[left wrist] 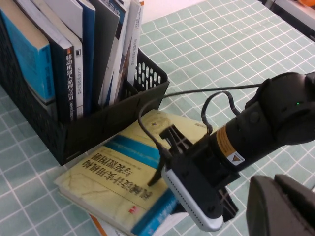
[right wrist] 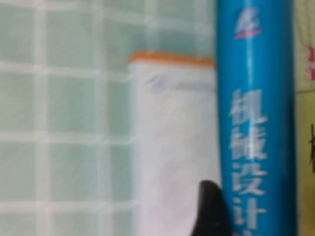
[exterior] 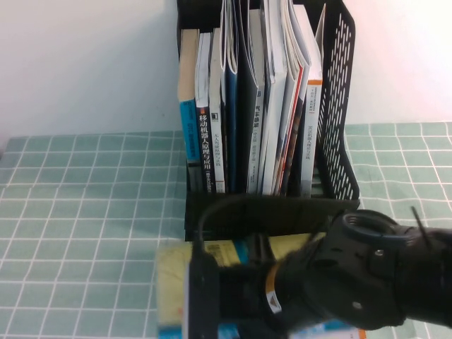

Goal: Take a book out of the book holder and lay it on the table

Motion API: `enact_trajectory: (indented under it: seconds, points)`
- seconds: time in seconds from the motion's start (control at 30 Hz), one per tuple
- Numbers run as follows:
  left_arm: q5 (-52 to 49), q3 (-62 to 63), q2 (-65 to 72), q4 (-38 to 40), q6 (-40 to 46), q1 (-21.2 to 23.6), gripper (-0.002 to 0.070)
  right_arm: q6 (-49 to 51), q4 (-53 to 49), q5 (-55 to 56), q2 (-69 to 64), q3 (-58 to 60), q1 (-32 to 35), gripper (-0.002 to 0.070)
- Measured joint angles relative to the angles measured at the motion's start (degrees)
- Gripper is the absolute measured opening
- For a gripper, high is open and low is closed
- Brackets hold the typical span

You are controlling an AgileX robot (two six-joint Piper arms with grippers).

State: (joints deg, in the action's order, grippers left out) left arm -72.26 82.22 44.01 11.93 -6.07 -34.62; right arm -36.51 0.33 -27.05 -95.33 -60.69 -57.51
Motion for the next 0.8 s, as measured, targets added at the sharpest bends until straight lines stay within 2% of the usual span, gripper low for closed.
enact_trajectory:
  seconds: [0.1,0.2,0.37,0.43,0.47,0.57,0.63,0.7,0.8]
  points:
    - [0.0,0.0,0.0,0.1,0.2,0.0,-0.0004,-0.6,5.6,-10.4,-1.1,-0.7,0.2,0.0466]
    - [0.0,0.0,0.0,0.1,0.9,0.0,-0.0004,-1.5,9.7,-22.1,-1.7,-3.7,0.7,0.0473]
    - [-0.7,0.0,-0.1,0.6,1.1,0.0,-0.0004,-2.5,12.4,-28.2,-0.7,-14.3,0.7,0.0455]
    - [-0.7,0.0,-0.3,0.7,1.2,0.0,-0.0004,-2.4,12.4,-28.4,-0.4,-19.7,0.7,0.041]
    - [-0.7,0.0,-0.6,0.9,1.3,0.0,-0.0004,-2.4,12.4,-28.5,-0.3,-22.4,0.7,0.0363]
    - [-0.7,0.0,-2.3,0.9,1.3,0.0,-0.0004,-2.3,11.8,-30.0,-0.3,-30.2,0.9,0.0155]
    - [-0.7,-0.1,-4.0,0.6,1.3,0.0,-0.0004,-2.3,10.9,-30.9,0.3,-35.2,0.9,0.0065]
    - [-0.4,-1.4,-6.4,-0.3,0.9,0.0,-0.0004,-2.3,9.2,-31.4,1.6,-40.4,0.9,0.0027]
    - [2.6,-6.3,-10.9,-1.1,-0.7,0.0,-0.0004,-2.3,5.6,-31.3,5.4,-45.7,0.9,0.0008]
